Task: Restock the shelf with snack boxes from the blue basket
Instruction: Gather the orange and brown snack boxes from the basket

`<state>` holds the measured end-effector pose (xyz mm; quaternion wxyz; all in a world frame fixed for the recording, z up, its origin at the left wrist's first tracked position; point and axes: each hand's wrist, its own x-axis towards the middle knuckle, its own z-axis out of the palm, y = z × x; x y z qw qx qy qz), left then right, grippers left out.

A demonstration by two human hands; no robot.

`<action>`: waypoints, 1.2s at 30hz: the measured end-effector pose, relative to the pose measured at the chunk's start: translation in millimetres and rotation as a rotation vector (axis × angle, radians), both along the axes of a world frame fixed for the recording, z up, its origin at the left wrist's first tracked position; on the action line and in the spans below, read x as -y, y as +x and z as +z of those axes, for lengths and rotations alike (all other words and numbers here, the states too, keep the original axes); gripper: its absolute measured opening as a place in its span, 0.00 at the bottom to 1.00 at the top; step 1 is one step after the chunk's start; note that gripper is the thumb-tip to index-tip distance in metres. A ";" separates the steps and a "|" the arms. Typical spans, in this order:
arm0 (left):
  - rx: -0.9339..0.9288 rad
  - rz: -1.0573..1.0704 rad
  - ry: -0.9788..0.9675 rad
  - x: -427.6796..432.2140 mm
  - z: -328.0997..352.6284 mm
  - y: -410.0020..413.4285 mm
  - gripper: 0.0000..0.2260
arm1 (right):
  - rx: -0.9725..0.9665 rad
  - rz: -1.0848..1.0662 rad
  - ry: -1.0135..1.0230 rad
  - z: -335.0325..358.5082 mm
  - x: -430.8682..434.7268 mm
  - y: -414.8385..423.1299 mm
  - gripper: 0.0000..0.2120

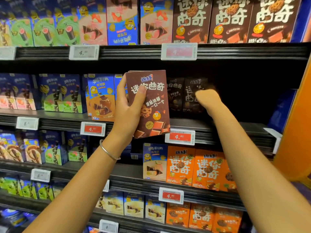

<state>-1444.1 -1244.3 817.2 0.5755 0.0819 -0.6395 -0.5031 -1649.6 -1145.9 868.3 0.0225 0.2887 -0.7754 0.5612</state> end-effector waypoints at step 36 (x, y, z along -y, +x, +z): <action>-0.072 0.004 -0.002 -1.2 3.3 -20.1 0.19 | -0.059 -0.295 -0.050 -35.6 -58.1 -83.4 0.13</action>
